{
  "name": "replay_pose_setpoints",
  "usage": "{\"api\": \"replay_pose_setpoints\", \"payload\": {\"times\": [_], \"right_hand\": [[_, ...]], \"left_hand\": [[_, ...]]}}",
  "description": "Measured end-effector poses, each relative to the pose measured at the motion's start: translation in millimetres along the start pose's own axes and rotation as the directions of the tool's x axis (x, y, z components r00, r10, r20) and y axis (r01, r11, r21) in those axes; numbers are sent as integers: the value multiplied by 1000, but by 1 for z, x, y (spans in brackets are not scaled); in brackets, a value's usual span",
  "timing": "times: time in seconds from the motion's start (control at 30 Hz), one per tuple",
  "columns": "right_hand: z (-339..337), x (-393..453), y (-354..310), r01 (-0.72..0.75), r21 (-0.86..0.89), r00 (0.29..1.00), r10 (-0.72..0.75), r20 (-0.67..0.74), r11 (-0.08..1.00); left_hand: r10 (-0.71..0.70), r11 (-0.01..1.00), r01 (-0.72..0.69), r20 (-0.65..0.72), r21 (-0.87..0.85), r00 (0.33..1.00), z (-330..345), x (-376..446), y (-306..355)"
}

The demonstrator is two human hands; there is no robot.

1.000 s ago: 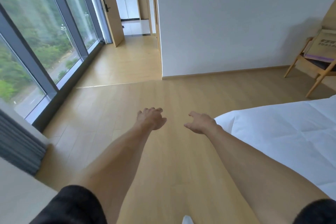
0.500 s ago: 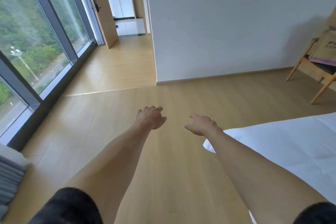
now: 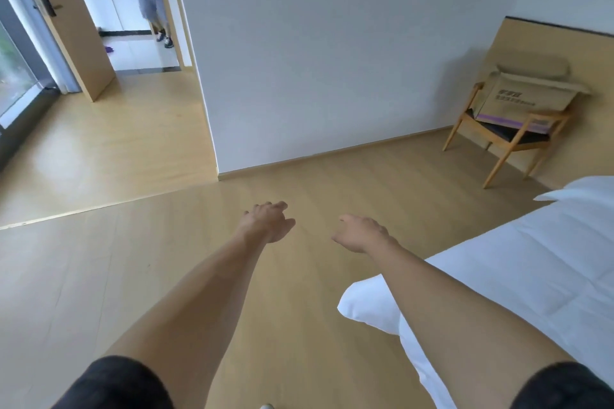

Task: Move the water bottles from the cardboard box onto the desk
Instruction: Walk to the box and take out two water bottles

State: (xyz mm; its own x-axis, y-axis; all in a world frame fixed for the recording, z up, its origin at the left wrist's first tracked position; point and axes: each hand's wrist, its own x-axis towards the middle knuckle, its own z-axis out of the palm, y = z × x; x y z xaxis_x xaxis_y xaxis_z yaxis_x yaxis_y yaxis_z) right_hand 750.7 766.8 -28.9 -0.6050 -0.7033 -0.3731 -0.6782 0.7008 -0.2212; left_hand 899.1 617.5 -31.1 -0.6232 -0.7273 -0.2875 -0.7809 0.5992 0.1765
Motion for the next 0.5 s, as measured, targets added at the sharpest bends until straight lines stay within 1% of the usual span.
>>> {"api": "replay_pose_setpoints", "payload": {"times": [0.07, 0.23, 0.37, 0.5], "right_hand": [[-13, 27, -18, -17, 3, 1000, 18, -11, 1000], [-46, 84, -48, -58, 23, 997, 59, -49, 998], [-65, 123, -49, -115, 47, 991, 118, -65, 992], [-81, 165, -36, -168, 58, 982, 172, -79, 984]], "left_hand": [[21, 1000, -21, 3, -14, 1000, -16, 35, -10], [76, 997, -76, 1, 15, 997, -56, 115, -21], [133, 990, -134, 21, 33, 991, -67, 166, -11], [196, 979, -198, 44, 46, 980, -77, 218, 11]]}}
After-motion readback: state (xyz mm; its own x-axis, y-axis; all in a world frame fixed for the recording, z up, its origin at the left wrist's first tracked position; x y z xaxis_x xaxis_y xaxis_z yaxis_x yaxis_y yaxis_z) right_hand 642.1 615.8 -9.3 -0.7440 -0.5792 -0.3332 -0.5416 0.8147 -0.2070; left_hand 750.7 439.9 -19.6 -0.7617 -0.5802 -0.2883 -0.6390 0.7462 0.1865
